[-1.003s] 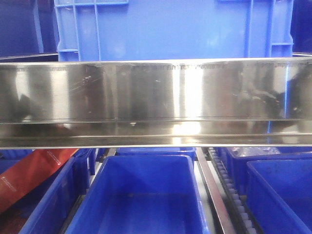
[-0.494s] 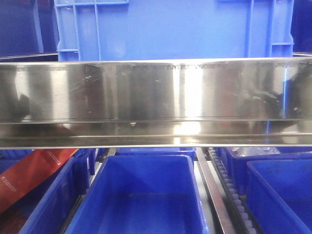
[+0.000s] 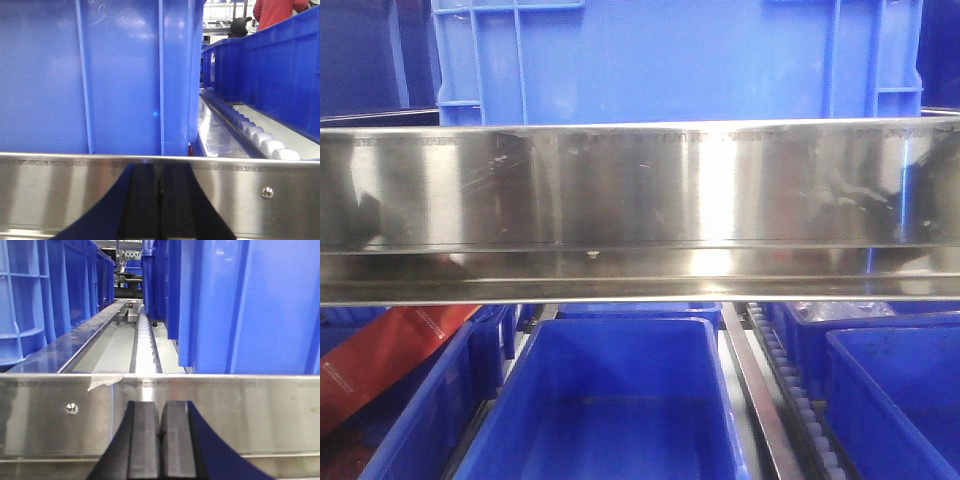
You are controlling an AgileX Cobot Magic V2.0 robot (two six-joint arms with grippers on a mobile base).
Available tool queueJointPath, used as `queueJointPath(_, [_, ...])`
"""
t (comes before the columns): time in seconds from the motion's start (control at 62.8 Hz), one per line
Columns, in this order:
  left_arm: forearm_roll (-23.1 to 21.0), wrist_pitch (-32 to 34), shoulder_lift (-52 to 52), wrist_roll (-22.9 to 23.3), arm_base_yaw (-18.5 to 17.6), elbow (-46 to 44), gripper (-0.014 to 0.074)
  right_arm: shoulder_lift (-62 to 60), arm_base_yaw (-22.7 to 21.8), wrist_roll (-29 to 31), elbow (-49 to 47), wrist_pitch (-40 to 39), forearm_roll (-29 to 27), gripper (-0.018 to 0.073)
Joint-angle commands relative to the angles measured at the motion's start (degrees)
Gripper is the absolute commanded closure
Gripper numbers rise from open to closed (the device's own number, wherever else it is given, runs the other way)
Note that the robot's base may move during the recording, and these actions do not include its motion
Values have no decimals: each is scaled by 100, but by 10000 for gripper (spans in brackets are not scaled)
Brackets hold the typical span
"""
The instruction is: Place cylindrical capacitor in blue bin on shelf
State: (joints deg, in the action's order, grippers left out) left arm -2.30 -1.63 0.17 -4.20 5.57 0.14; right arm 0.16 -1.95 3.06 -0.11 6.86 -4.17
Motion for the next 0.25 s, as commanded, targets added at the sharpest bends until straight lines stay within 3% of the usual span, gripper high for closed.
queueJointPath(0.0, [-27, 97, -17, 41, 4, -14, 708, -16, 11, -4, 11, -126, 38, 718])
queueJointPath(0.239, [-27, 97, -17, 41, 4, -14, 708, -16, 11, -4, 11, -126, 38, 718])
